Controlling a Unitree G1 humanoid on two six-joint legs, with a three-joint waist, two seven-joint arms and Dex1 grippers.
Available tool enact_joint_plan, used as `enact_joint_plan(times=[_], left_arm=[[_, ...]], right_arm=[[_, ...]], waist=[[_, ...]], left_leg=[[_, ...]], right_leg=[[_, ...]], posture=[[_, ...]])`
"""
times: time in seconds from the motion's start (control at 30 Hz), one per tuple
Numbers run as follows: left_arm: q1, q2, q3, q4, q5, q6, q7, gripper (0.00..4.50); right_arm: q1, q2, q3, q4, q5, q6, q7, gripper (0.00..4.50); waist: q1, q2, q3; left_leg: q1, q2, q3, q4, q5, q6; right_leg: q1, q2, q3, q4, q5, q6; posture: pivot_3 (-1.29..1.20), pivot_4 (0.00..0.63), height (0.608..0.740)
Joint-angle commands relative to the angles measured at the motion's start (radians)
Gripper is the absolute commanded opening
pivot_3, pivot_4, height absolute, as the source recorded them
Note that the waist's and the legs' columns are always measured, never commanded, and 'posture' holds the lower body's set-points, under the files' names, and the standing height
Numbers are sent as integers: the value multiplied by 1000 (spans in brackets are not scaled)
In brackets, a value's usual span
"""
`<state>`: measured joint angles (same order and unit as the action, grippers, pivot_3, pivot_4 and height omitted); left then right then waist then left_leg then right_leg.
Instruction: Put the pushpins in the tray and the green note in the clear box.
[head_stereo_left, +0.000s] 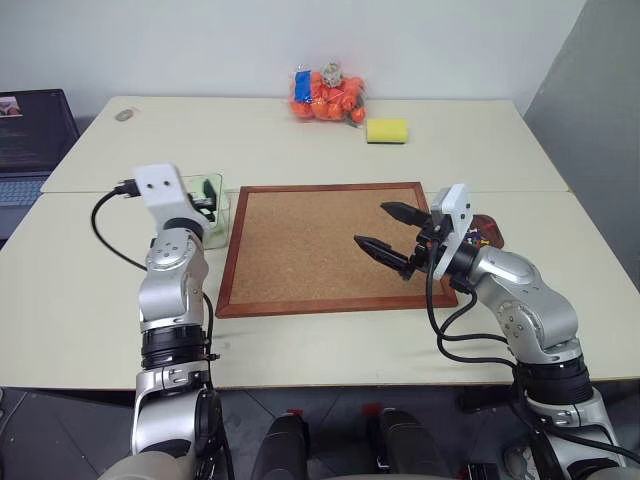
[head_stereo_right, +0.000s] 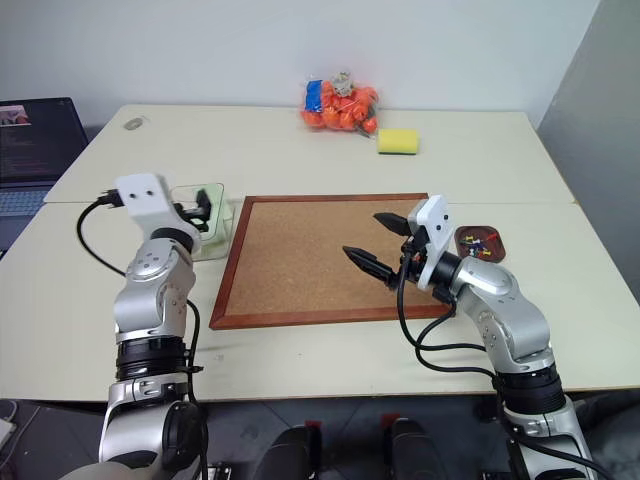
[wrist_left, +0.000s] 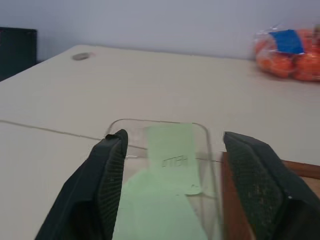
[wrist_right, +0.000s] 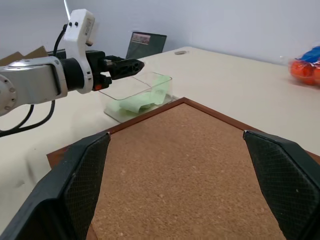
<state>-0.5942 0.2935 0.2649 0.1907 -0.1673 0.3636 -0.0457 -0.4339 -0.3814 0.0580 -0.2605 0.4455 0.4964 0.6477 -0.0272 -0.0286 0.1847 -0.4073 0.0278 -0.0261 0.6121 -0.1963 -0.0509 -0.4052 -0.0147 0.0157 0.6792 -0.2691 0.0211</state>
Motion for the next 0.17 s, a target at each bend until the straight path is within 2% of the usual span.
enact_joint_plan(times=[0.03, 0.17], left_arm=[[50, 18, -85, -148, -56, -7, -175, 3853], [169, -20, -112, -259, -77, -14, -199, 3853]], right_arm=[[9, 3, -46, 3, -87, -36, -120, 4500], [49, 54, -81, -6, -136, -8, -268, 4500]], waist=[[0, 0, 0], [-1, 0, 0]], left_leg=[[0, 0, 0, 0, 0, 0], [0, 0, 1, 0, 0, 0]], right_leg=[[0, 0, 0, 0, 0, 0], [0, 0, 1, 0, 1, -2]], posture=[[0, 150, 740], [0, 150, 740]])
